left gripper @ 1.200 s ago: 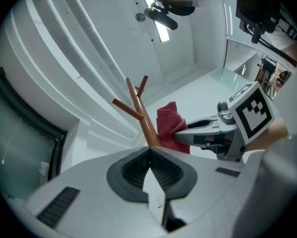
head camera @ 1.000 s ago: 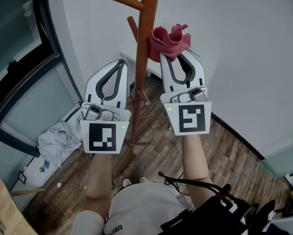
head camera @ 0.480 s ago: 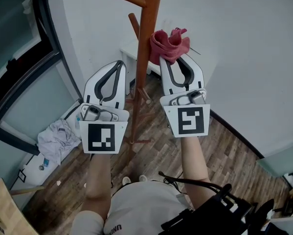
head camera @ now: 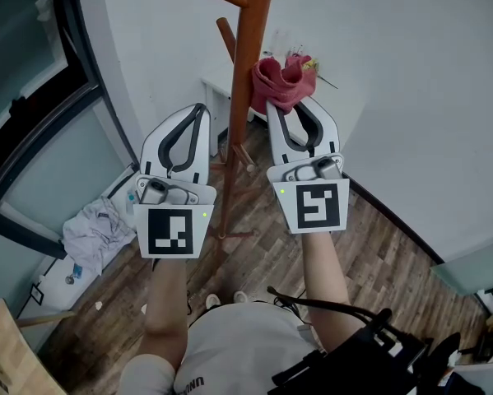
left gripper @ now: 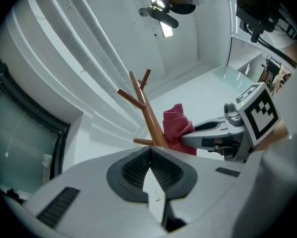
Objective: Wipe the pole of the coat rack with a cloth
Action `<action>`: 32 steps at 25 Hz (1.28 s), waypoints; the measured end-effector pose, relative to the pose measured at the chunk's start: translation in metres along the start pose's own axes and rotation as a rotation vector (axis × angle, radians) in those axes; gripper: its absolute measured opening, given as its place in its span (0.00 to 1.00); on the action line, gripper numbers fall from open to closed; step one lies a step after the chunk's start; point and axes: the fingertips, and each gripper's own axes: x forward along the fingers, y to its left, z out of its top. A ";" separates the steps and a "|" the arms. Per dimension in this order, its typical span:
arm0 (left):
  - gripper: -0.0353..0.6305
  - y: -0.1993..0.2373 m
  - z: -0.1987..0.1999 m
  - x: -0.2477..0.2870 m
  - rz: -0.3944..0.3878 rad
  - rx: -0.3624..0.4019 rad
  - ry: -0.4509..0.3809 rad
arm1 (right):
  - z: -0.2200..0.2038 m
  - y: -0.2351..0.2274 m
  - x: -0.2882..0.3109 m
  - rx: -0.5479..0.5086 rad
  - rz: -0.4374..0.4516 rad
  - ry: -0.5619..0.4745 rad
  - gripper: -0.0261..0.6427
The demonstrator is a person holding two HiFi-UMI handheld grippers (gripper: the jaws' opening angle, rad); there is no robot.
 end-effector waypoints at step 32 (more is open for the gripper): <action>0.07 0.002 -0.018 -0.009 0.011 -0.007 0.043 | -0.030 0.019 -0.018 0.022 0.042 0.077 0.16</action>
